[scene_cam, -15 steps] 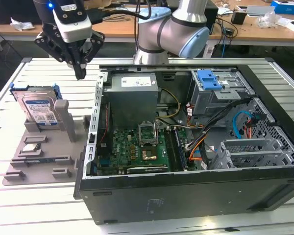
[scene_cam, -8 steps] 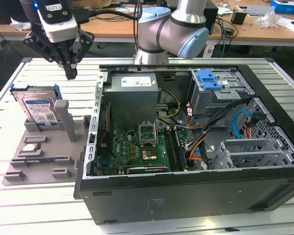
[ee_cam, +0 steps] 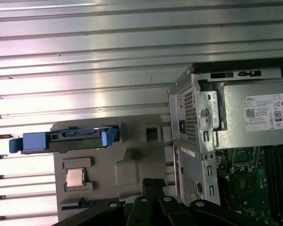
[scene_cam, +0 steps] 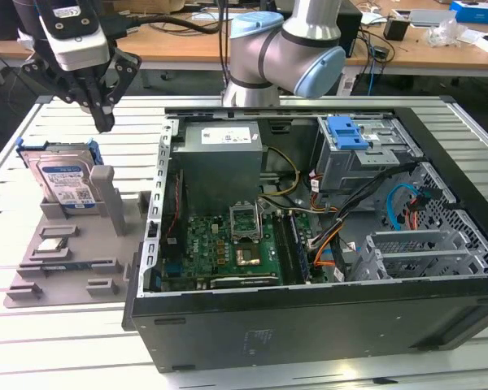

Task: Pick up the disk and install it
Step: 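Reach for the disk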

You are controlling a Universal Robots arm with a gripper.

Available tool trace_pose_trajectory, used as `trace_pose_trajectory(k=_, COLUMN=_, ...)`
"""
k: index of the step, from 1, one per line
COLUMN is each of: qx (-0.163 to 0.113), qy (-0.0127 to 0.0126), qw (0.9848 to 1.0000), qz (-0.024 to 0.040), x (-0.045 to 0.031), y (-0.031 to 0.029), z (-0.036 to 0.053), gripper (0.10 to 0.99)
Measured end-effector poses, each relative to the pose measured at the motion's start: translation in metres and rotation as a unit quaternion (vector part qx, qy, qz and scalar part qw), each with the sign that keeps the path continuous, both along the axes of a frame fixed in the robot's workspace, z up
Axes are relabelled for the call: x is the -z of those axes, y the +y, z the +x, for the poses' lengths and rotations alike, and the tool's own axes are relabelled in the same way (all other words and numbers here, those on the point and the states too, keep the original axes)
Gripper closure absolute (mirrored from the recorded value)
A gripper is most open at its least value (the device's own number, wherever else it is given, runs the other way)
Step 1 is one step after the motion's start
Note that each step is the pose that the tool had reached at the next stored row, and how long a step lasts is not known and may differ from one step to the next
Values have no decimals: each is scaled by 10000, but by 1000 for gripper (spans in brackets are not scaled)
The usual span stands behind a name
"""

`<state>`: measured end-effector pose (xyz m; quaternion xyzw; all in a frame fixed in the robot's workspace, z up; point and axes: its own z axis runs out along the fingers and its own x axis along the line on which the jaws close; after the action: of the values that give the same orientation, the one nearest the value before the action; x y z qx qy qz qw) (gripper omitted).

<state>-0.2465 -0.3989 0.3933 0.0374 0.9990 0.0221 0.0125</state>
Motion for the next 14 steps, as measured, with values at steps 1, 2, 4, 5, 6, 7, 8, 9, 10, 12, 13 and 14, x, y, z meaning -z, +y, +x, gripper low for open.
trace_pose_trajectory(k=1, qx=0, qy=0, qw=10000, qz=0, x=0, y=0, z=-17, gripper=980)
trace_pose_trajectory(k=2, qx=0, qy=0, qw=10000, qz=0, x=0, y=0, z=-34, gripper=980)
trace_pose_trajectory(k=4, qx=0, qy=0, qw=10000, qz=0, x=0, y=0, z=-88, gripper=980)
trace_pose_trajectory(k=5, qx=0, qy=0, qw=10000, qz=0, x=0, y=0, z=-107, gripper=980)
trace_pose_trajectory(k=6, qx=0, qy=0, qw=10000, qz=0, x=0, y=0, z=-140, gripper=980)
trace_pose_trajectory(k=7, qx=0, qy=0, qw=10000, qz=0, x=1, y=0, z=-187, gripper=980)
trace_pose_trajectory(k=8, qx=0, qy=0, qw=10000, qz=0, x=1, y=0, z=-211, gripper=980)
trace_pose_trajectory(k=9, qx=0, qy=0, qw=10000, qz=0, x=1, y=0, z=-230, gripper=980)
trace_pose_trajectory(k=10, qx=0, qy=0, qw=10000, qz=0, x=1, y=0, z=-263, gripper=980)
trace_pose_trajectory(k=12, qx=0, qy=0, qw=10000, qz=0, x=1, y=0, z=-302, gripper=980)
trace_pose_trajectory(k=13, qx=0, qy=0, qw=10000, qz=0, x=2, y=0, z=-329, gripper=980)
trace_pose_trajectory(k=14, qx=0, qy=0, qw=10000, qz=0, x=2, y=0, z=-352, gripper=980)
